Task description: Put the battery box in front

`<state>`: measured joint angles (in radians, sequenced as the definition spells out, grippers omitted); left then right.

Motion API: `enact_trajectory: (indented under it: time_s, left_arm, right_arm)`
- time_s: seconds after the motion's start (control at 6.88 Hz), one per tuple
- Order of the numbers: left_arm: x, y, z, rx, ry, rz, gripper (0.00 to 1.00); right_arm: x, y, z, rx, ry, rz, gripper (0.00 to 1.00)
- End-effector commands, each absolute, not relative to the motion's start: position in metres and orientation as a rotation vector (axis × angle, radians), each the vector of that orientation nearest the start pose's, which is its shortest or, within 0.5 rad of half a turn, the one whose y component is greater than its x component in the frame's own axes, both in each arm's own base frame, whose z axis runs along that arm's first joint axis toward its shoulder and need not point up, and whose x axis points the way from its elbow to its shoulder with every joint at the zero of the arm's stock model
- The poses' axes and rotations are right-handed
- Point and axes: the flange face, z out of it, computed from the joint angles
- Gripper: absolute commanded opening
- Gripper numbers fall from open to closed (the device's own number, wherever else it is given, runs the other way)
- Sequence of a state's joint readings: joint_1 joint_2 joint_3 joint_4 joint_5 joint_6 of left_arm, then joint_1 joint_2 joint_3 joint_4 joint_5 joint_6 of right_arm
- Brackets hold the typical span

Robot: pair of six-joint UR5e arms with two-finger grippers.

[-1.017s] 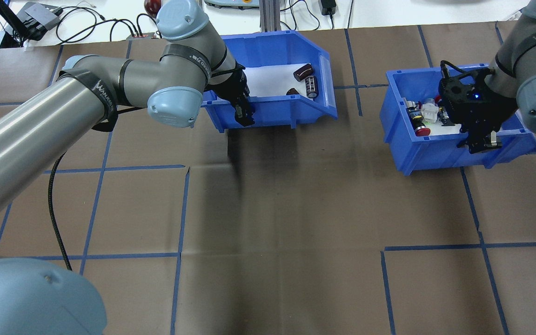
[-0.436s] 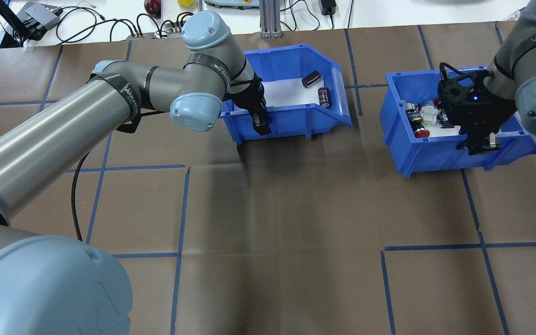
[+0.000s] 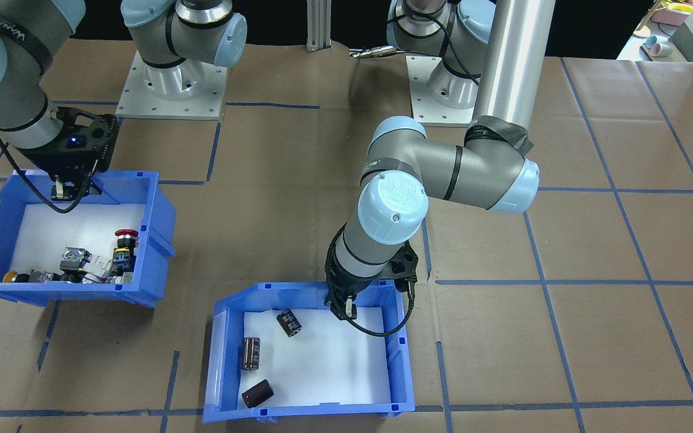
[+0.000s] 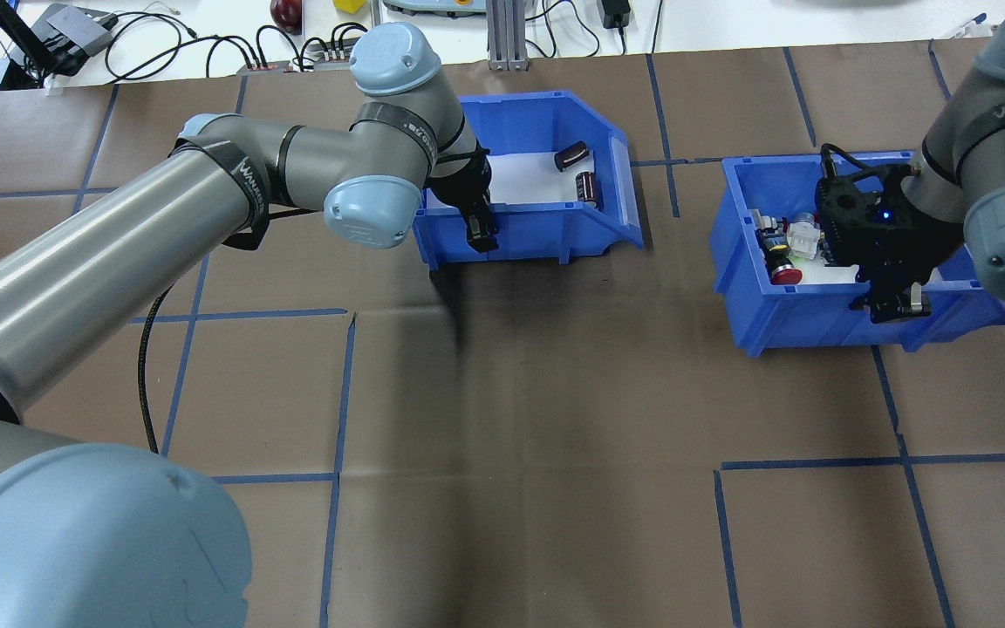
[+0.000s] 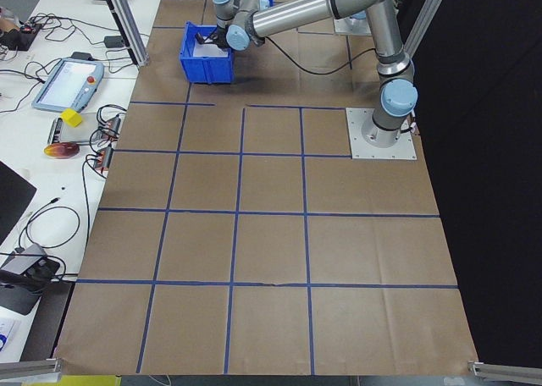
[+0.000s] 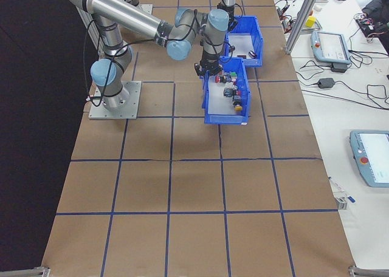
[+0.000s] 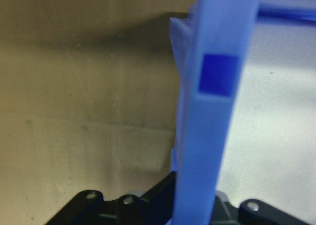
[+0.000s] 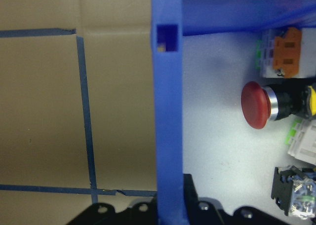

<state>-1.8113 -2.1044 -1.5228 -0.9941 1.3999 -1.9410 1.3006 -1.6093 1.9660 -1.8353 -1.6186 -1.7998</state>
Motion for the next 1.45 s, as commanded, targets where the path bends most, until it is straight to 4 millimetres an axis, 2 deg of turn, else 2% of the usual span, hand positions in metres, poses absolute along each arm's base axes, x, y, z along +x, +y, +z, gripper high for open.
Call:
enact_trajectory:
  time_s: [0.0, 0.15, 0.29, 0.44, 0.58, 0.87, 1.02, 1.16, 1.31]
  left_arm:
    - [-0.301, -0.618, 0.284, -2.533, 2.121, 0.086, 0.99]
    - [-0.302, -0.615, 0.305, -2.586, 2.105, 0.086, 0.88]
    - [-0.299, -0.612, 0.316, -2.576, 2.129, 0.063, 0.77]
    - [-0.295, -0.608, 0.332, -2.527, 2.177, -0.05, 0.86]
    - [-0.283, -0.593, 0.36, -2.382, 2.27, -0.046, 0.89]
    - [-0.252, -0.542, 0.423, -1.825, 2.58, -0.14, 0.97]
    - [-0.232, -0.528, 0.443, -1.629, 2.692, -0.144, 0.97]
    - [-0.205, -0.515, 0.452, -1.348, 2.789, -0.024, 0.98]
    - [-0.188, -0.506, 0.462, -1.158, 2.85, 0.012, 0.98]
  right_arm:
    - [0.024, -0.432, 0.338, -2.106, 2.231, 0.103, 0.07]
    - [0.047, -0.424, 0.334, -2.153, 2.179, 0.107, 0.07]
    - [0.073, -0.412, 0.328, -2.143, 2.184, 0.128, 0.07]
    - [0.11, -0.4, 0.33, -2.12, 2.227, 0.136, 0.07]
    - [0.139, -0.391, 0.33, -2.107, 2.251, 0.147, 0.07]
    - [0.174, -0.375, 0.328, -2.092, 2.271, 0.158, 0.07]
    - [0.199, -0.363, 0.327, -2.097, 2.279, 0.162, 0.07]
    - [0.221, -0.355, 0.327, -2.095, 2.305, 0.133, 0.07]
    - [0.24, -0.346, 0.327, -2.094, 2.319, 0.116, 0.07]
